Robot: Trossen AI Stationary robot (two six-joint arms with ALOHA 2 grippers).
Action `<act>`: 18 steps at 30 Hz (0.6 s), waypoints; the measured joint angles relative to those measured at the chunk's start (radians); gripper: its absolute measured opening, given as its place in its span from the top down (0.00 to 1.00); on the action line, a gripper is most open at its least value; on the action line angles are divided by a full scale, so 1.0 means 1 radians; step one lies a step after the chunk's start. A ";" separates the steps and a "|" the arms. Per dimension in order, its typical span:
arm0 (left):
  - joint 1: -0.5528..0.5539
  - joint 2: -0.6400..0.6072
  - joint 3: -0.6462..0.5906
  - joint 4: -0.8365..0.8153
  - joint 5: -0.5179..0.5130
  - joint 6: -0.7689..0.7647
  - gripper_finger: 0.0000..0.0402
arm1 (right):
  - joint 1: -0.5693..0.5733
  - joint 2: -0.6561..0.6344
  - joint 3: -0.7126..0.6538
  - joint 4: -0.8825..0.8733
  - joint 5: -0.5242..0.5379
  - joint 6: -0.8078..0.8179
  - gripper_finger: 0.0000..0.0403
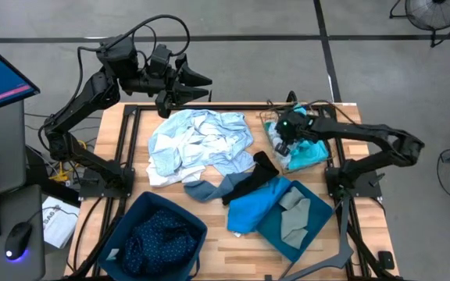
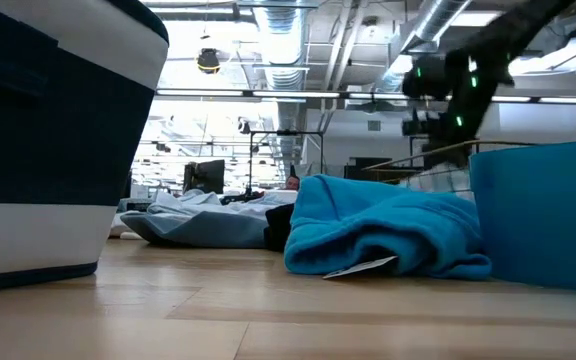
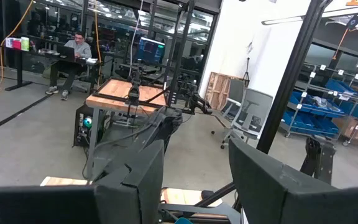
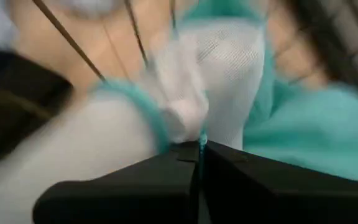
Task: Pick & Place Cloths
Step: Put the light shorts into the wire basket
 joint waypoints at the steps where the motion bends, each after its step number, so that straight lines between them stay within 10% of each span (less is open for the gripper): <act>1: 0.000 0.000 0.000 -0.001 0.000 0.000 0.59 | -0.017 0.017 -0.026 0.017 -0.029 0.000 1.00; 7: 0.000 0.000 0.000 -0.006 0.000 -0.006 0.59 | -0.092 0.084 -0.118 0.081 -0.195 0.007 1.00; 18: 0.000 0.000 0.000 -0.006 0.000 0.000 0.59 | -0.099 0.099 -0.116 0.078 -0.142 -0.009 0.93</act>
